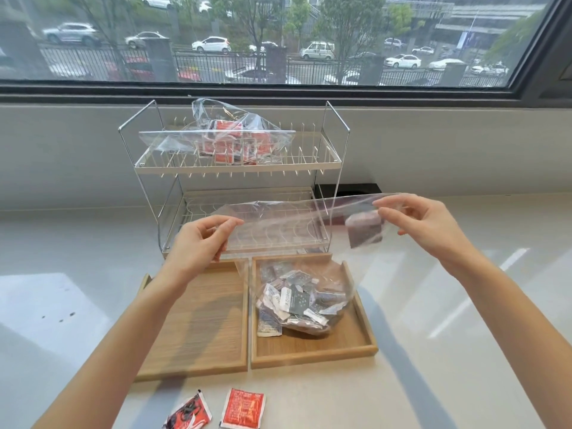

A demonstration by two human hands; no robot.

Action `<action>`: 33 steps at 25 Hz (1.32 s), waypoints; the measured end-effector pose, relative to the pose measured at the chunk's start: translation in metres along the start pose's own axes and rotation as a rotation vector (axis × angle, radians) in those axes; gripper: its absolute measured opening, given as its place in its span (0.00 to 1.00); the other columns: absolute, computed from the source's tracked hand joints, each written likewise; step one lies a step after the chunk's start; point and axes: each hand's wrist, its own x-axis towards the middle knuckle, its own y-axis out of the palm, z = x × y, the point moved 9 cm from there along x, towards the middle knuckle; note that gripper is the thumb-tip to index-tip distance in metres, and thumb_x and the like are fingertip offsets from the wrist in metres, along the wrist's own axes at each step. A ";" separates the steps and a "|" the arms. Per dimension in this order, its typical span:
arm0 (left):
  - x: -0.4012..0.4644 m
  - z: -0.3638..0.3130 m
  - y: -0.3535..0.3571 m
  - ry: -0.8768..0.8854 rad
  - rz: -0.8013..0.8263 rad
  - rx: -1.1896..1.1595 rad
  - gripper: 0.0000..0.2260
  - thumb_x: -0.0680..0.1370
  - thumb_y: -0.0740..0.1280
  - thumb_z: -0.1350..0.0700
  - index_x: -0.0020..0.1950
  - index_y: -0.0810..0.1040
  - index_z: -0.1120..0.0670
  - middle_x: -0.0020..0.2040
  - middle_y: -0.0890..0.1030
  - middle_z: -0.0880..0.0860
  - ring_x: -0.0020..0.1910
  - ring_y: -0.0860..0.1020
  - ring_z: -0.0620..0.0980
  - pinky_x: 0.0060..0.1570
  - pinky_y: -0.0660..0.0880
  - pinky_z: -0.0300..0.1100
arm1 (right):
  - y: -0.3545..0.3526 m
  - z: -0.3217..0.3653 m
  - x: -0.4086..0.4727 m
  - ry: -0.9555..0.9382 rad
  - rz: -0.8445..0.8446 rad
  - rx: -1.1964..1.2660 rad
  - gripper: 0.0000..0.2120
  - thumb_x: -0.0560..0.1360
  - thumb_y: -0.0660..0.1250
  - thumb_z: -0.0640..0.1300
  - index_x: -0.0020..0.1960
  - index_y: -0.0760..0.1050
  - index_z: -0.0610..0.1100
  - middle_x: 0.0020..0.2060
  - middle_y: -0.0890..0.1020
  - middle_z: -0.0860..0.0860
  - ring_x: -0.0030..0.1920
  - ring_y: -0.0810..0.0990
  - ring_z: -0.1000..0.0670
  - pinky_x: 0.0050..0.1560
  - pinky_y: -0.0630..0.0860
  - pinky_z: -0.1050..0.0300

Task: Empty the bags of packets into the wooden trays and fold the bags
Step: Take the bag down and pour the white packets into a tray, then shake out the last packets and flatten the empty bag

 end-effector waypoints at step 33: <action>0.009 -0.075 -0.036 0.413 -0.147 -0.228 0.23 0.75 0.52 0.37 0.39 0.81 0.48 0.38 0.84 0.41 0.43 0.81 0.40 0.46 0.75 0.30 | -0.005 0.038 0.045 -0.190 -0.065 0.360 0.25 0.76 0.53 0.53 0.27 0.79 0.50 0.31 0.84 0.56 0.39 0.80 0.58 0.44 0.74 0.69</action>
